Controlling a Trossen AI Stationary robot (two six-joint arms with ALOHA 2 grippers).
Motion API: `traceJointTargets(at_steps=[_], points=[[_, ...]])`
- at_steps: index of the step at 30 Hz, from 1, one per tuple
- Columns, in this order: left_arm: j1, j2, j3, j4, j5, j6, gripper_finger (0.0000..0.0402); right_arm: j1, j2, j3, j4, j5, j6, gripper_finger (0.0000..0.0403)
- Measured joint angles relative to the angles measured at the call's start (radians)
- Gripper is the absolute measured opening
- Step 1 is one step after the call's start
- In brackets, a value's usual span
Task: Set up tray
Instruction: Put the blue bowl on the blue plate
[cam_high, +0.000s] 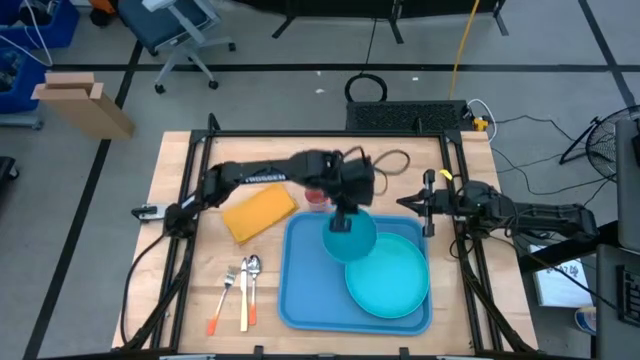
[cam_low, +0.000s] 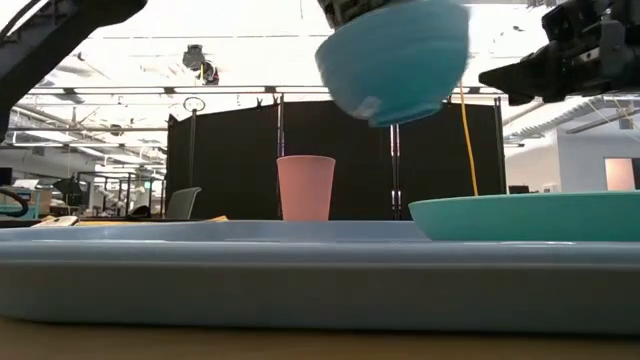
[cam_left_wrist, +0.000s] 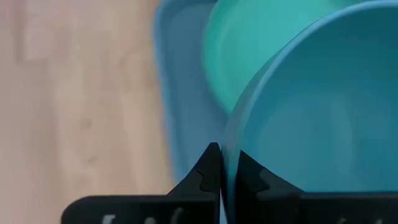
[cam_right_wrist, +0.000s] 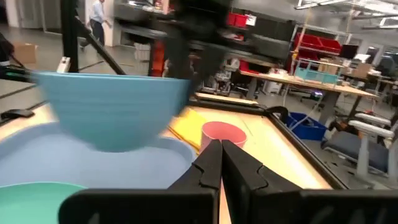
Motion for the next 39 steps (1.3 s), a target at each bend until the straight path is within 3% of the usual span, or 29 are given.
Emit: traceJointTargets(at_steps=[11,19,25,28,33,39], points=[[-0.104,0.035,0.002,0.321,-0.015,-0.122,0.0006,-0.024,0.0,0.0,0.01,0.055,0.069,0.0],[-0.109,0.125,-0.001,0.349,-0.04,-0.134,0.0006,-0.024,0.012,0.0,0.007,0.054,0.095,0.0],[-0.106,0.094,-0.001,0.241,-0.215,-0.082,0.0006,-0.024,0.024,0.0,0.0,0.084,0.097,0.0],[-0.103,0.054,0.0,0.198,-0.317,-0.063,0.0006,-0.023,0.016,0.0,0.005,0.15,0.098,0.0],[-0.077,-0.004,0.0,0.173,-0.541,-0.016,0.0006,-0.024,0.011,0.0,0.064,0.29,0.098,0.0],[0.008,-0.049,0.001,0.257,-0.876,0.001,0.0006,-0.023,0.015,0.0,0.158,0.316,0.076,0.0]])
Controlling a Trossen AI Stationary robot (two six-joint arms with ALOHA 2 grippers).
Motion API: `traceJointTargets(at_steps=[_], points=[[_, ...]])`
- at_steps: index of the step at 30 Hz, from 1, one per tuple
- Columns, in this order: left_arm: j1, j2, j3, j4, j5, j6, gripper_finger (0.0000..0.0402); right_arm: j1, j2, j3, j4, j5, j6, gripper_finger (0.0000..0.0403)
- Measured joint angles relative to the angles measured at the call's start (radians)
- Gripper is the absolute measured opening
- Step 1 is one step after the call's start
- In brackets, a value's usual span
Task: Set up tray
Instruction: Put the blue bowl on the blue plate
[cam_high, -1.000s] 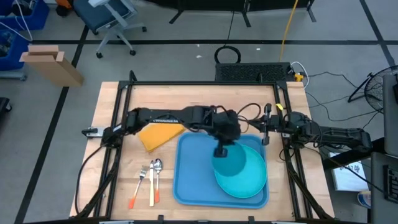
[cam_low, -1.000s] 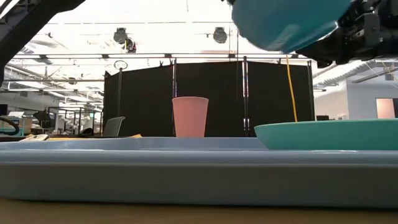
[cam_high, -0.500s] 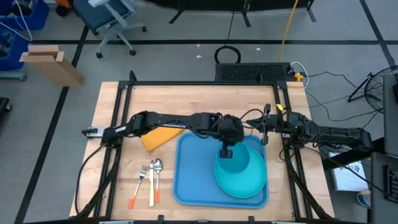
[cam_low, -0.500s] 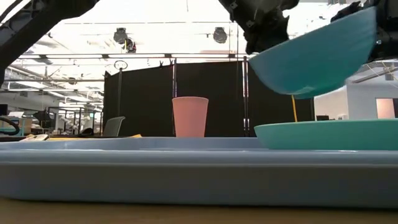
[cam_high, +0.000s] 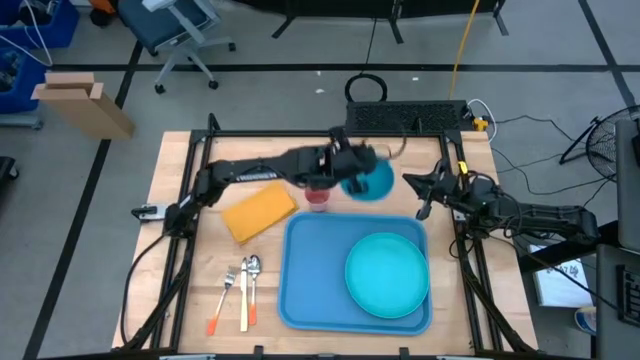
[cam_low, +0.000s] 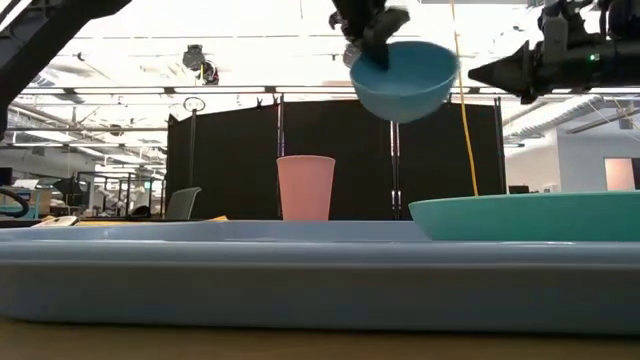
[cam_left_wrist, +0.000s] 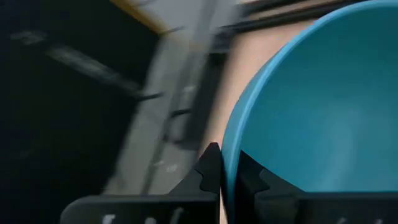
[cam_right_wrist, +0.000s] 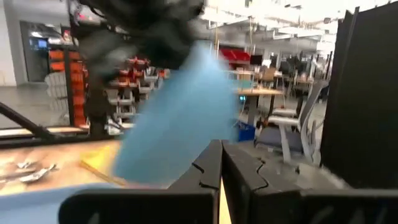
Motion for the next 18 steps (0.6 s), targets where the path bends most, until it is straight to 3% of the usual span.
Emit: traceJointTargets(at_steps=[3,8,12,18], points=[[0.046,0.005,-0.002,0.051,-0.068,0.002,0.0006,0.0,0.004,0.0,0.022,0.013,-0.027,0.0],[0.089,0.014,-0.01,0.196,-0.102,0.013,0.0006,0.0,0.013,0.0,0.03,0.226,-0.032,0.0022],[0.102,0.015,-0.072,0.412,-0.12,0.109,0.0006,0.0,0.035,0.0,0.076,0.341,-0.049,0.0082],[0.102,0.015,-0.219,0.728,-0.172,0.236,0.0006,0.0,0.112,0.0,0.179,0.341,-0.077,0.0195]])
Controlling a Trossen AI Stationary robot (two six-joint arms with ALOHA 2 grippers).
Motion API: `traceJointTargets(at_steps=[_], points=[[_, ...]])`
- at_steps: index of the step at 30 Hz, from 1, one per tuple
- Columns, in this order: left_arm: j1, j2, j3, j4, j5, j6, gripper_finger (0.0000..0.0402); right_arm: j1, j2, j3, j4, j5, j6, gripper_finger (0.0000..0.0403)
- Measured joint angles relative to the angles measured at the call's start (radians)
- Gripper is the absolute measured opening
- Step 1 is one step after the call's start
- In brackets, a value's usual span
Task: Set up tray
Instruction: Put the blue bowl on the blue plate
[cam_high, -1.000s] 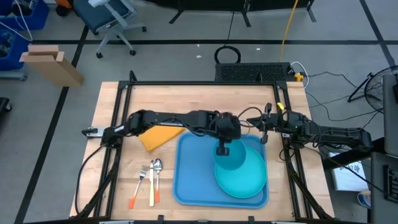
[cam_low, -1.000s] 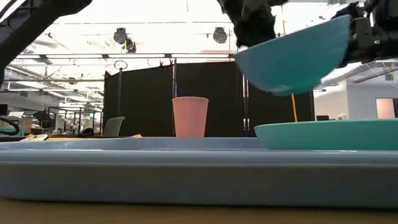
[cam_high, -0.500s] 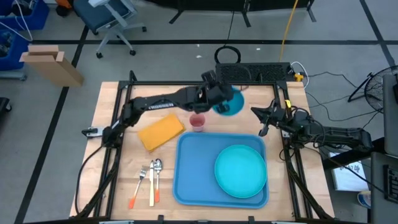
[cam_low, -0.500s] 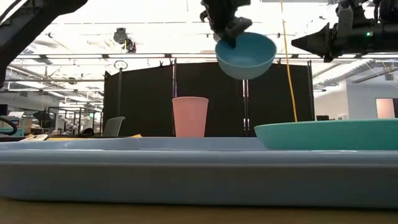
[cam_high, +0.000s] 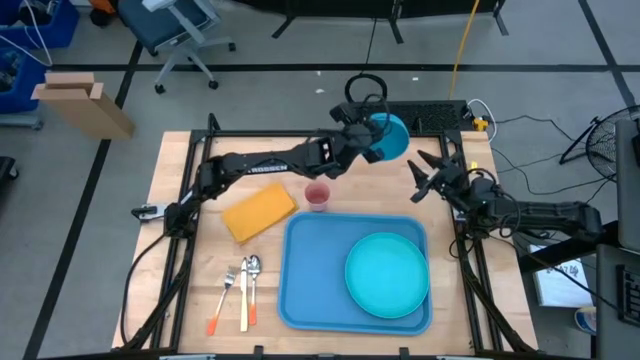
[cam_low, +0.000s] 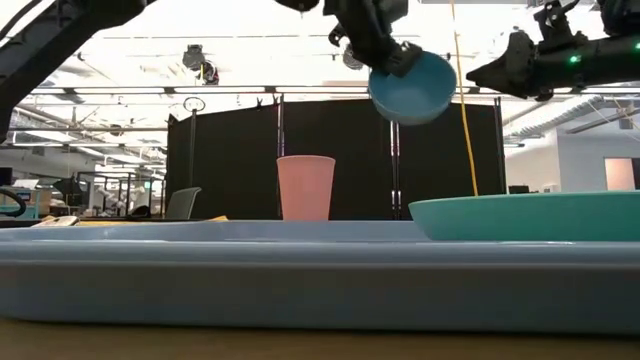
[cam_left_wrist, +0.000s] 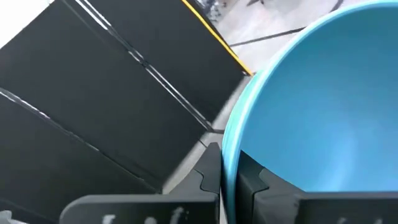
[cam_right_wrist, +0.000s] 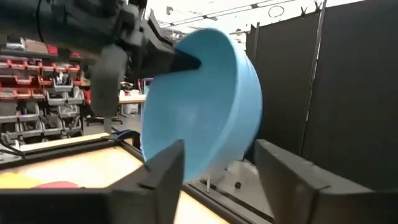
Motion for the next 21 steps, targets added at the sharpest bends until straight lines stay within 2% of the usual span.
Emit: traceJointTargets(at_steps=[3,7,11,21], points=[[0.0,0.002,-0.063,0.103,-0.004,0.044,0.0006,0.0,0.047,0.0,0.028,0.027,-0.01,0.0233],[0.0,0.001,-0.127,0.208,-0.004,0.054,0.0006,-0.002,0.121,0.0,0.092,0.056,-0.015,0.0256],[-0.002,0.001,-0.156,0.248,0.032,0.056,0.0006,-0.02,0.197,0.0,0.168,0.131,-0.015,0.0256],[-0.04,0.001,-0.181,0.356,0.089,0.084,0.0006,-0.117,0.38,0.0,0.299,0.082,0.049,0.0244]])
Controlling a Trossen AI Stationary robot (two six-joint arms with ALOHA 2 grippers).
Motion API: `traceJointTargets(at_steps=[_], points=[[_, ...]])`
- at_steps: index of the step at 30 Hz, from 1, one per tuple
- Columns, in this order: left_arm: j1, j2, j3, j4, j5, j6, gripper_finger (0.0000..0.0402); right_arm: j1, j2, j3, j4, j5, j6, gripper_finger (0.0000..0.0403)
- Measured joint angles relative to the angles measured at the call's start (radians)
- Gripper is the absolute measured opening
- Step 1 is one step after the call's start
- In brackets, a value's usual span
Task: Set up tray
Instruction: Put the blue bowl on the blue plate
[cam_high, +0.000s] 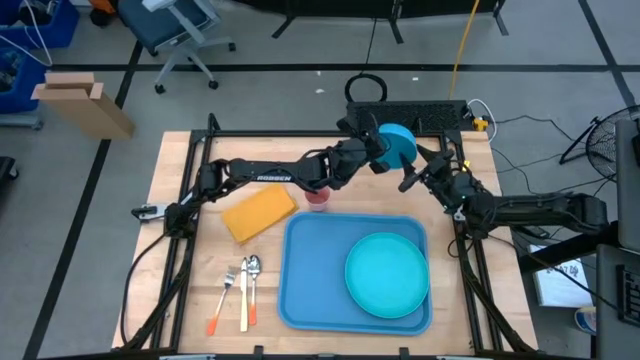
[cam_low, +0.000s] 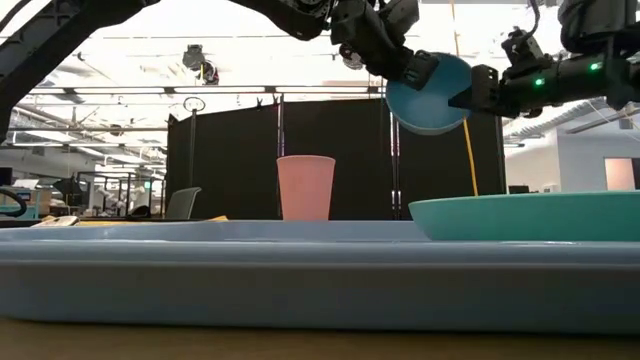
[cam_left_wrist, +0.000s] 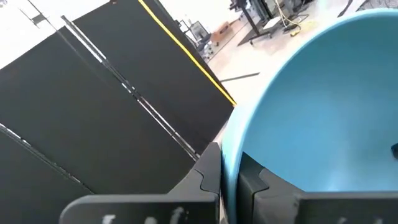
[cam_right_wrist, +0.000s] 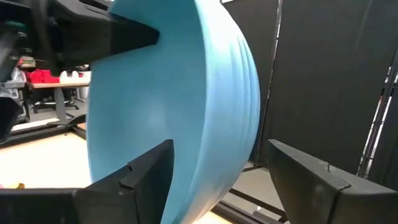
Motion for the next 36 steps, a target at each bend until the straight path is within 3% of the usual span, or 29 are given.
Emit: traceJointTargets(at_steps=[6,14,18,28,33,36], points=[[-0.004,0.0,0.0,-0.018,-0.003,-0.001,0.0006,-0.015,0.027,0.0,0.026,-0.043,0.007,0.0208],[-0.008,0.0,0.0,-0.018,-0.014,-0.013,0.0007,-0.019,0.026,0.002,0.047,0.025,0.024,0.0038],[-0.008,0.0,0.0,-0.025,-0.017,-0.017,0.0017,-0.019,0.027,0.002,0.045,0.033,0.017,0.0033],[-0.091,-0.001,0.0,-0.048,-0.039,0.249,0.018,-0.02,0.019,0.001,0.0,-0.008,-0.038,0.0001],[-0.162,-0.007,0.0,-0.042,-0.213,0.448,0.0243,-0.017,-0.007,0.013,-0.11,-0.036,-0.035,0.0001],[-0.199,-0.04,0.0,-0.084,-0.262,0.486,0.0263,-0.018,-0.022,0.014,-0.13,-0.069,-0.024,0.0001]])
